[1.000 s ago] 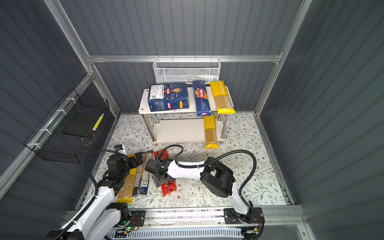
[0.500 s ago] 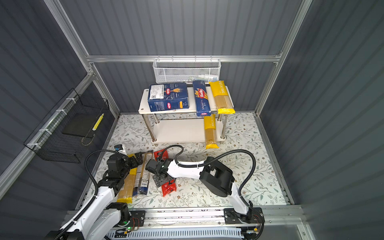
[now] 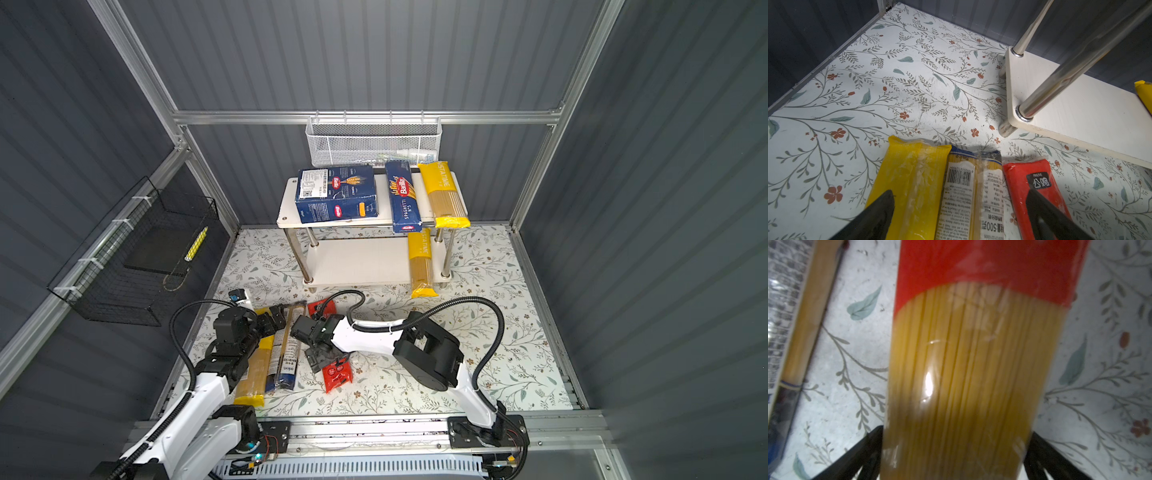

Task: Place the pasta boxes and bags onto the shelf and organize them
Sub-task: 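Grasp the red Spaghetti bag with the right gripper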

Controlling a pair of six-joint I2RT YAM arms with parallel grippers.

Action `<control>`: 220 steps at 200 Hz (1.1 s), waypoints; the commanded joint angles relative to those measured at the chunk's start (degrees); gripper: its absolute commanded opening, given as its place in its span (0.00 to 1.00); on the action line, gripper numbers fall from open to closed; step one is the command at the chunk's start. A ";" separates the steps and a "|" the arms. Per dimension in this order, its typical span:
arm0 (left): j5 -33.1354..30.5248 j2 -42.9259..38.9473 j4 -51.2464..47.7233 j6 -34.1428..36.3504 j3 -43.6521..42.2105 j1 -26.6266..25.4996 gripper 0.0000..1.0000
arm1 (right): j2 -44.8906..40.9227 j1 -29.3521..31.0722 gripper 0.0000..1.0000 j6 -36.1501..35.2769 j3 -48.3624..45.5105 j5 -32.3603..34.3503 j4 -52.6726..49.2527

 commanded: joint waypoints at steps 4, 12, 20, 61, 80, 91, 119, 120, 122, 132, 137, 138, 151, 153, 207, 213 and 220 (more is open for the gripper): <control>0.47 -0.28 0.32 0.98 0.49 0.32 1.00 | 2.25 -0.42 0.99 -0.42 0.19 -1.99 -1.85; 0.44 -0.24 0.32 1.03 0.49 0.32 1.00 | 2.33 -0.52 0.99 -0.42 0.03 -2.37 -1.75; 0.51 -0.27 0.33 0.95 0.49 0.31 1.00 | 2.31 -0.65 0.99 -0.34 -0.27 -2.67 -1.35; 0.45 -0.25 0.32 0.97 0.49 0.32 1.00 | 2.08 -0.80 0.95 0.00 -1.92 -4.09 0.04; 0.44 -0.31 0.32 0.99 0.51 0.32 1.00 | 2.06 -0.81 0.92 0.11 -2.09 -4.13 0.02; 0.44 -0.32 0.37 1.03 0.61 0.32 1.00 | 2.08 -0.77 0.91 0.21 -2.15 -4.12 0.14; 0.45 -0.19 0.31 1.02 0.56 0.32 1.00 | 2.51 -0.79 0.87 0.18 -1.93 -4.37 0.04; 0.45 -0.21 0.31 0.98 0.57 0.32 1.00 | 2.51 -0.78 0.87 0.19 -1.92 -4.37 0.02; 0.46 -0.21 0.34 1.02 0.57 0.32 1.00 | 2.52 -0.78 0.87 0.22 -1.96 -4.40 0.05; 0.42 -0.19 0.25 1.00 0.58 0.34 1.00 | 2.43 -0.79 0.85 0.41 -2.14 -4.33 0.00; 0.41 -0.15 0.26 0.95 0.58 0.32 1.00 | 2.26 -0.77 0.84 0.38 -2.22 -4.21 0.12; 0.38 -0.15 0.25 0.99 0.58 0.32 1.00 | 2.26 -0.77 0.83 0.47 -2.29 -4.24 0.15; 0.36 -0.20 0.23 0.95 0.58 0.32 1.00 | 1.92 -0.78 0.81 0.61 -2.77 -4.09 0.44; 0.38 -0.21 0.27 0.95 0.58 0.32 1.00 | 1.86 -0.77 0.81 0.61 -2.87 -4.07 0.51; 0.36 -0.41 0.23 0.99 0.49 0.32 1.00 | 0.24 -0.96 0.71 1.34 -5.10 -3.39 2.47; 0.36 -0.54 0.29 0.91 0.49 0.32 1.00 | 0.08 -1.01 0.70 1.42 -5.40 -3.29 2.80; 0.35 -0.59 0.25 0.89 0.41 0.32 1.00 | 0.02 -1.08 0.70 1.55 -5.67 -3.19 2.93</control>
